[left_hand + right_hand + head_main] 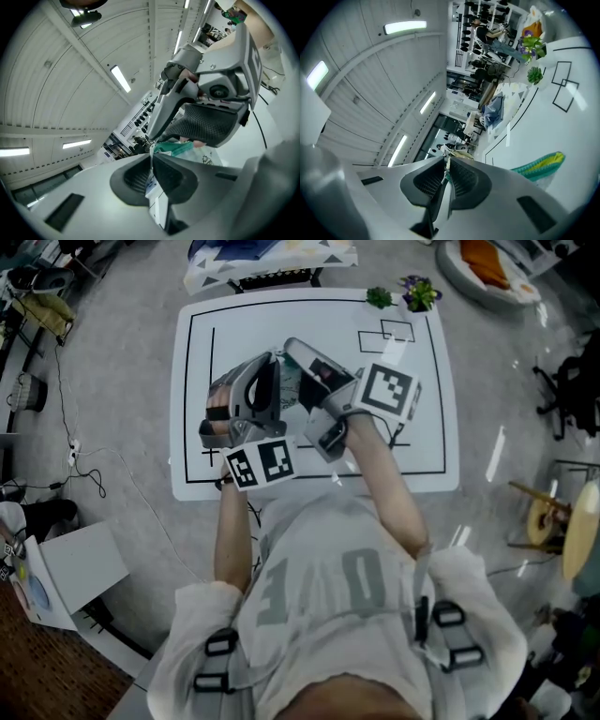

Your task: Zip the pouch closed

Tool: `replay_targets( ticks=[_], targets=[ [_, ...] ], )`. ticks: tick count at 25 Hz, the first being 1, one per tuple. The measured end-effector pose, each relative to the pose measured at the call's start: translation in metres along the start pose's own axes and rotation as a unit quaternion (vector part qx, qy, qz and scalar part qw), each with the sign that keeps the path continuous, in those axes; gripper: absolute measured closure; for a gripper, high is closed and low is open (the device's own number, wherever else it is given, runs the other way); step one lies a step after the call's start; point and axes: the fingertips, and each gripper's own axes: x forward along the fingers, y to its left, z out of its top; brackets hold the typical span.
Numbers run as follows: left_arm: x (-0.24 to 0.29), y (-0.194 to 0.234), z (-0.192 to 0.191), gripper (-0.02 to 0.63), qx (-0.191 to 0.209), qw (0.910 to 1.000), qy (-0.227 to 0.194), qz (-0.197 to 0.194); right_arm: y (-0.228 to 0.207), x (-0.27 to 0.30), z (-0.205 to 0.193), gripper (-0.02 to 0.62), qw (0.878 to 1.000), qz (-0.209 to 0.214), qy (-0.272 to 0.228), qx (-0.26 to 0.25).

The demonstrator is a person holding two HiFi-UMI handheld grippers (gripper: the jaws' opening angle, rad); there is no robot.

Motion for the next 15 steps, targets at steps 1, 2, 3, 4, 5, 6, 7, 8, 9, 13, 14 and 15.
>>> replay_targets(
  ticks=[1,2,3,4,5,6,7,8,9,13,14,15],
  targets=[
    [-0.001,0.000,0.000,0.586,-0.003,1.0000,-0.001,-0.001,0.000,0.000,-0.001,0.561,1.000,-0.002,0.000,-0.004],
    [-0.001,-0.001,0.000,0.587,-0.004,1.0000,-0.002,-0.001,0.000,-0.001,-0.001,0.571,1.000,-0.003,-0.001,-0.005],
    [-0.002,-0.001,0.000,0.586,-0.006,1.0000,-0.002,-0.001,0.001,-0.001,-0.002,0.572,1.000,-0.001,-0.002,-0.006],
    [-0.003,-0.001,0.000,0.586,-0.009,1.0000,-0.002,-0.001,0.003,-0.001,-0.003,0.577,1.000,0.002,-0.004,-0.006],
    [-0.003,-0.001,0.000,0.586,-0.014,0.9999,-0.002,-0.001,0.004,-0.002,-0.003,0.580,1.000,0.003,-0.007,-0.007],
    [-0.004,-0.001,0.000,0.586,-0.022,0.9998,-0.001,0.000,0.004,-0.002,-0.004,0.581,1.000,0.002,-0.008,-0.010],
    [-0.006,-0.001,-0.001,0.586,-0.033,0.9995,0.000,0.001,0.004,-0.002,-0.005,0.583,1.000,0.001,-0.008,-0.015],
    [-0.007,0.000,-0.002,0.586,-0.048,0.9989,0.001,0.002,0.004,-0.002,-0.007,0.584,1.000,0.000,-0.007,-0.020],
    [-0.009,0.000,-0.003,0.586,-0.065,0.9979,0.002,0.004,0.004,-0.002,-0.008,0.584,1.000,-0.001,-0.005,-0.023],
    [-0.015,0.000,-0.011,0.587,-0.137,0.9905,0.008,-0.001,-0.003,-0.001,-0.019,0.586,0.999,-0.018,0.005,-0.027],
    [-0.016,0.000,-0.012,0.587,-0.155,0.9878,0.008,-0.002,-0.004,-0.001,-0.021,0.586,0.999,-0.022,0.008,-0.032],
    [-0.017,0.001,-0.014,0.588,-0.173,0.9848,0.008,-0.002,-0.005,-0.001,-0.022,0.586,0.999,-0.026,0.010,-0.040]
  ],
)
